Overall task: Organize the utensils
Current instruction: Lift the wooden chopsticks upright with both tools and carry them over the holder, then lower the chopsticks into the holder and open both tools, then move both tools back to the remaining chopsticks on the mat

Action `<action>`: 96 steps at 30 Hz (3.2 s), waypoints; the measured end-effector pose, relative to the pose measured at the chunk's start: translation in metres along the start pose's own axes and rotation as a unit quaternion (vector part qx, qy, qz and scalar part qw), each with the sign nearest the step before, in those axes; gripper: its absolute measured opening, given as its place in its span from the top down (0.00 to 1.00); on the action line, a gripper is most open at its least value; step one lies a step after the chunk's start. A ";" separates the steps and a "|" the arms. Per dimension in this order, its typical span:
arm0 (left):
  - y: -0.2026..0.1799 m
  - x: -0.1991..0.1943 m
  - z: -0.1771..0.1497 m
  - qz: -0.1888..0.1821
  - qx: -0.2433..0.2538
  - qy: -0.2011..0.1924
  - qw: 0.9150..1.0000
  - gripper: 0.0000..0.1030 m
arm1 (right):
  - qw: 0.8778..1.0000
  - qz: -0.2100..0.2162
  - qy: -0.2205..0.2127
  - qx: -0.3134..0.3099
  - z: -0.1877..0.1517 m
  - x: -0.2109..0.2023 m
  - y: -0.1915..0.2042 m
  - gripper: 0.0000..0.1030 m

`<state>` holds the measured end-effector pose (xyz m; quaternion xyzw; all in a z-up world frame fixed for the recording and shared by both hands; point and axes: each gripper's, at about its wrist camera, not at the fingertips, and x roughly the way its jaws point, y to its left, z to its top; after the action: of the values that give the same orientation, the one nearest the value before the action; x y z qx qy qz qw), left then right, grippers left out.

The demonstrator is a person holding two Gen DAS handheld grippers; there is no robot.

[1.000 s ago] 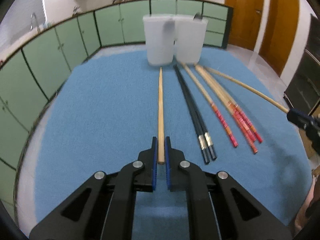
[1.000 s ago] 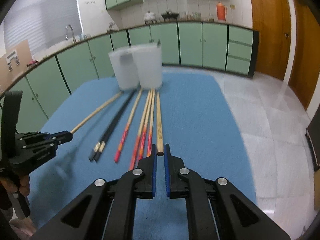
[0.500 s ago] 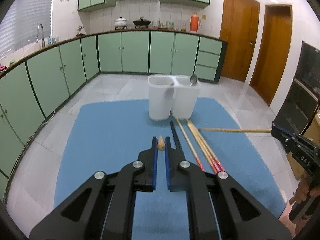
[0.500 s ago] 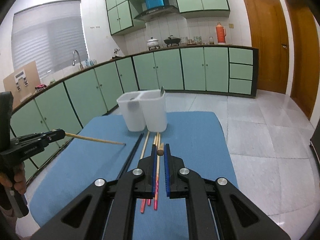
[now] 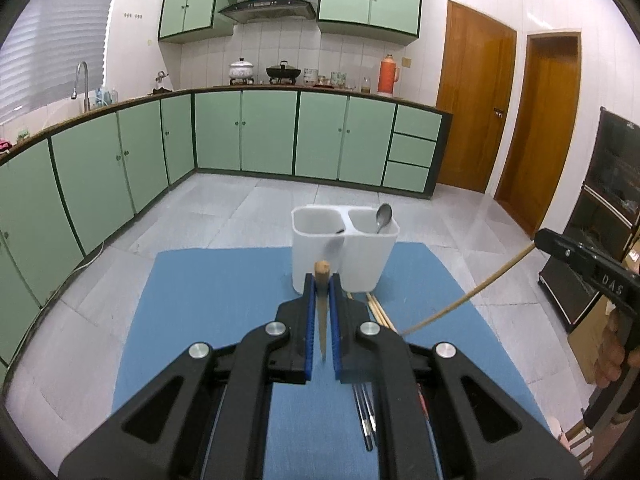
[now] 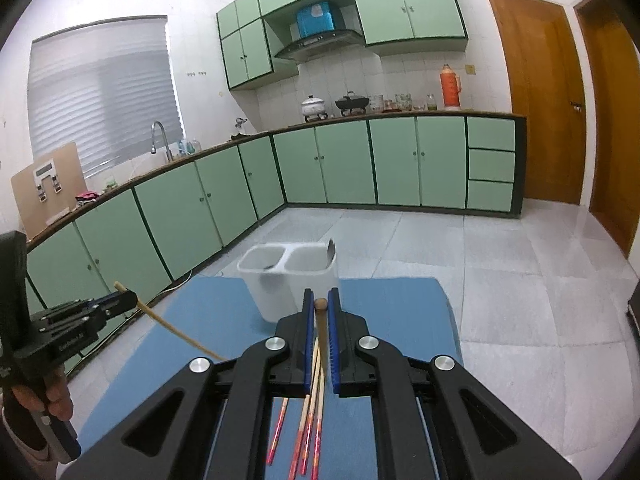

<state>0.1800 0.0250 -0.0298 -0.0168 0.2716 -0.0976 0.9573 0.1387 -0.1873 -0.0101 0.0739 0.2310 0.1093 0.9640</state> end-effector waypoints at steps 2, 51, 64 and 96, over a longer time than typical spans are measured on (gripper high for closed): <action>0.000 -0.001 0.004 -0.001 0.001 -0.005 1.000 0.94 | 1.000 -0.001 -0.003 -0.005 0.007 0.000 0.001 0.94; 0.003 0.127 0.084 0.006 -0.016 -0.052 0.998 0.82 | 0.999 0.052 0.003 -0.010 0.087 0.141 0.006 0.93; 0.007 0.067 0.055 0.028 -0.019 -0.082 0.996 0.25 | 0.999 0.015 -0.033 0.007 0.059 0.085 -0.010 0.46; 0.015 0.034 -0.135 0.042 -0.005 0.120 0.992 0.13 | 0.983 -0.034 0.178 0.021 -0.174 0.045 0.001 0.55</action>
<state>0.1406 0.0359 -0.1639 0.0016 0.3856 -0.0571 0.9209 0.0972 -0.1596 -0.1826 0.0653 0.4030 0.0829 0.9091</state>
